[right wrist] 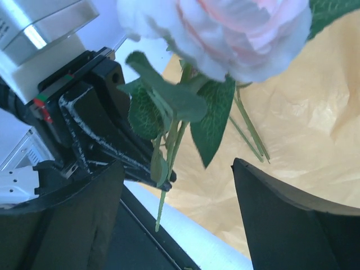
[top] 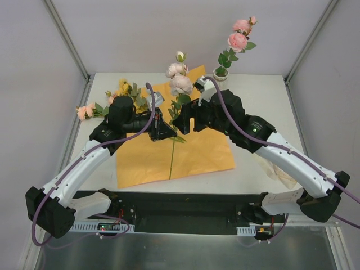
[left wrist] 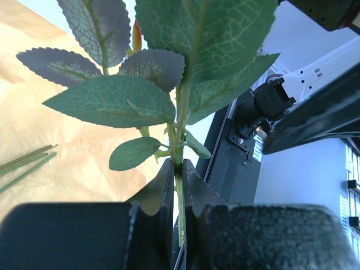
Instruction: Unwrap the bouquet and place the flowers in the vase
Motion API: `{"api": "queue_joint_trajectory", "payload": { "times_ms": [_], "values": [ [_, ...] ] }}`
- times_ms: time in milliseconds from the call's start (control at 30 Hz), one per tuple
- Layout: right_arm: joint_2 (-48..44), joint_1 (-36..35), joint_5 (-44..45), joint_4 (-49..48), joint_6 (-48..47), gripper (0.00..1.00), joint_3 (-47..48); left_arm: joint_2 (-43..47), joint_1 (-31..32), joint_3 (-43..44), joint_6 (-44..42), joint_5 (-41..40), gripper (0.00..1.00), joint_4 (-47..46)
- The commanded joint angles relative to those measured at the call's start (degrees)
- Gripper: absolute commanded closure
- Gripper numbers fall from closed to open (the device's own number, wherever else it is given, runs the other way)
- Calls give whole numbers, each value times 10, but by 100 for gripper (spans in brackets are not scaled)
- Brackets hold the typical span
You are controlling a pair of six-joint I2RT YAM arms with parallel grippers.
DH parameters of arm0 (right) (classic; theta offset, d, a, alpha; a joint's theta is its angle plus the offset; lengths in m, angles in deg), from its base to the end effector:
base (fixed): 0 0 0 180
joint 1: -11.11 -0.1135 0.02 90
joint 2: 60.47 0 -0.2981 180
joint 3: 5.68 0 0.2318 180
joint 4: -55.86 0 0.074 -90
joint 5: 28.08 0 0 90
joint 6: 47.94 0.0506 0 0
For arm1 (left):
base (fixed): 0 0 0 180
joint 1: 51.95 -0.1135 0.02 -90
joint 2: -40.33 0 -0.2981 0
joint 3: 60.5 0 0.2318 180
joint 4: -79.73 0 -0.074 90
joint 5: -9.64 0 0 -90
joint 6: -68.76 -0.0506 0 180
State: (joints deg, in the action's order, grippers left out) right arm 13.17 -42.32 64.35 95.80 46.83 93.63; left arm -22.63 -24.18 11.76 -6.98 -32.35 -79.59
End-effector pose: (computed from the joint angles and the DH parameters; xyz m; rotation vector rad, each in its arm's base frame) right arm 0.1600 0.2121 0.4692 -0.7434 1.7191 0.6734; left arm 0.1762 -0.1353 0.3952 0.8470 1.6777 -1.2525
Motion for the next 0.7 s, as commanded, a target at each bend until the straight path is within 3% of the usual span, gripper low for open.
{"api": "queue_joint_trajectory", "payload": {
  "times_ms": [0,500,600,667],
  "values": [
    [3,4,31,-67,0,20,0,16,6,1,-16,23,100,-17],
    [53,12,-17,-114,36,44,-17,15,10,-1,-16,14,100,-16],
    [54,16,-19,-114,37,57,-21,16,10,1,-15,11,100,-15],
    [51,22,-19,-114,36,73,-22,14,10,2,-16,-5,100,-11]
  ]
}}
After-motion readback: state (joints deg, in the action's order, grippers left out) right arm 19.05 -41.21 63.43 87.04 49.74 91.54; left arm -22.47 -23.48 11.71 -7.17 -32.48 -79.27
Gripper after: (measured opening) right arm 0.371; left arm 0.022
